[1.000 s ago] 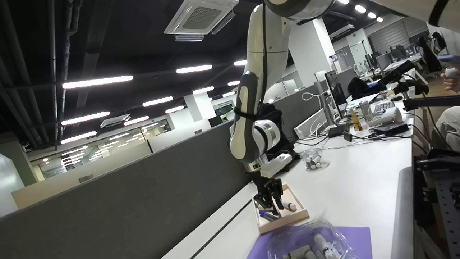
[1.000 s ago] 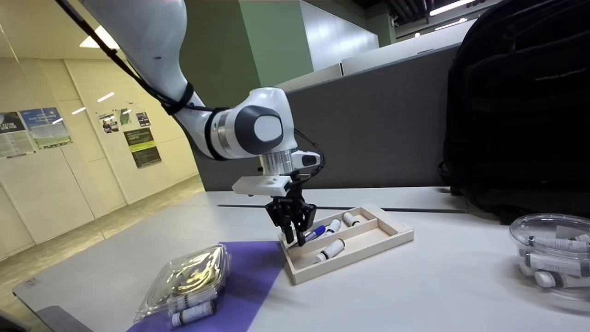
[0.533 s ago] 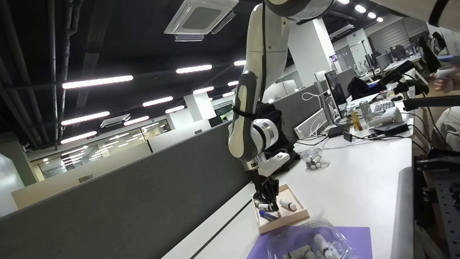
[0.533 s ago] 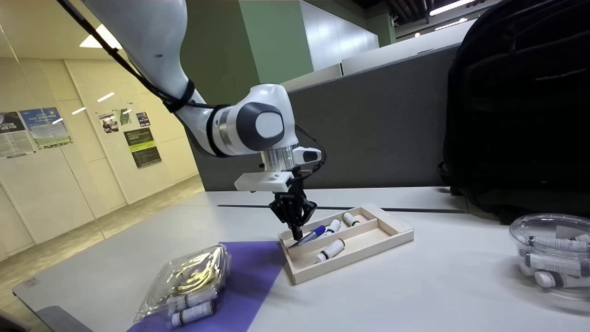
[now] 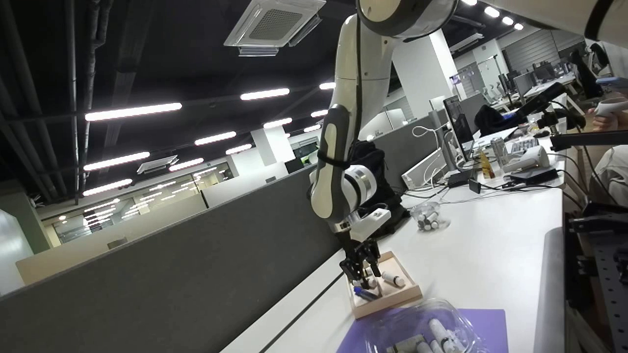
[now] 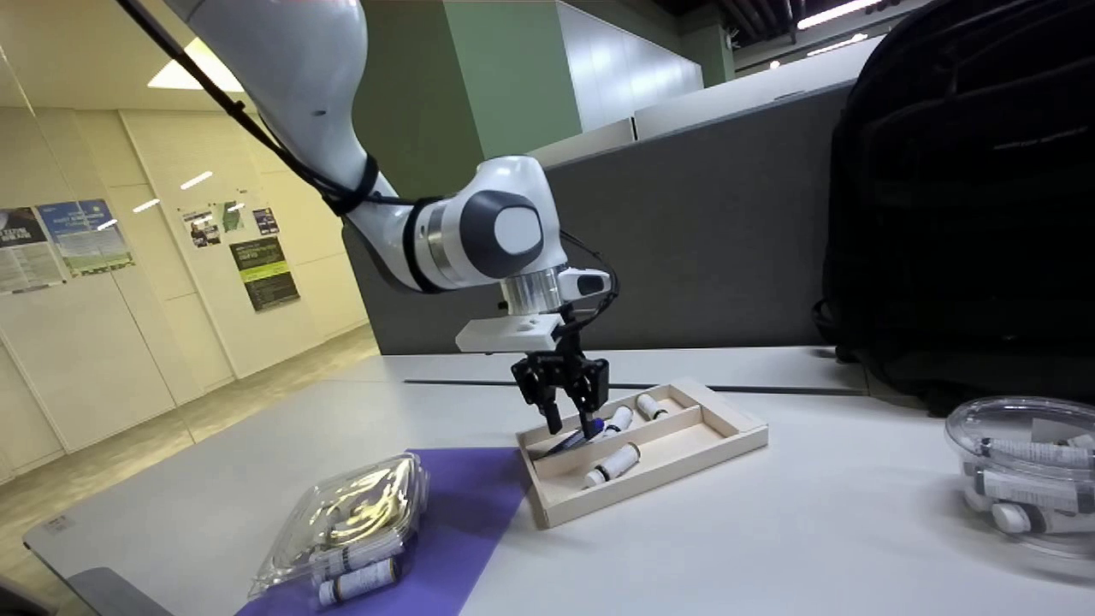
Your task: Put the marker on the purple mat
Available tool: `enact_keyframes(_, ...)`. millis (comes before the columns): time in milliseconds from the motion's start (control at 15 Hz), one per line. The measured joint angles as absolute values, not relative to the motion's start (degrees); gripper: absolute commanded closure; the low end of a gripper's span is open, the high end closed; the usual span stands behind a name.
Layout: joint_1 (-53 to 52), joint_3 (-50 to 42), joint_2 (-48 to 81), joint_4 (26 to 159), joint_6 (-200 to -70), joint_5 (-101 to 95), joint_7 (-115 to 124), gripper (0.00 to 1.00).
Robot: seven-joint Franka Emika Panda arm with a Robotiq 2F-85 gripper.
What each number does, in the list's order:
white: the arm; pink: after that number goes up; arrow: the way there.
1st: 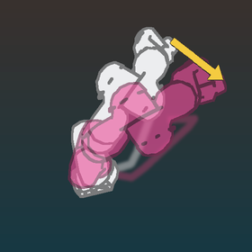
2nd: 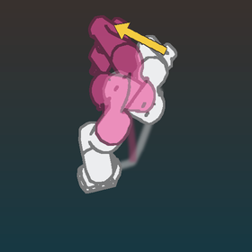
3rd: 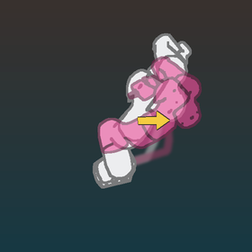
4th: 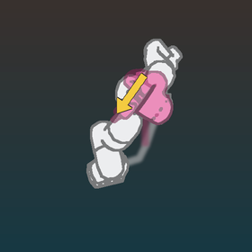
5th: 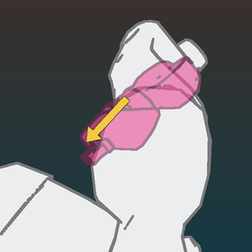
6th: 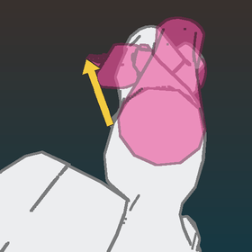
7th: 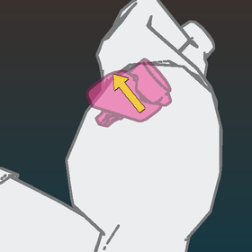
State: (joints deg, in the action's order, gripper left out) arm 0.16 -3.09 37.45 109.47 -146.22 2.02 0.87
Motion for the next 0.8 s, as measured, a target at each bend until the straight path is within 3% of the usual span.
enact_keyframes(200, 0.1, -3.0, 39.4, 108.2, -146.6, 1.5, 0.8, 0.00)
enact_keyframes(667, -0.1, -1.2, 40.6, 107.2, -149.4, 1.1, -1.0, 0.01)
enact_keyframes(733, -0.1, -1.0, 40.6, 107.2, -149.8, 1.1, -1.2, 0.08)
enact_keyframes(800, -0.1, -0.8, 40.6, 107.2, -150.0, 1.1, -1.3, 0.25)
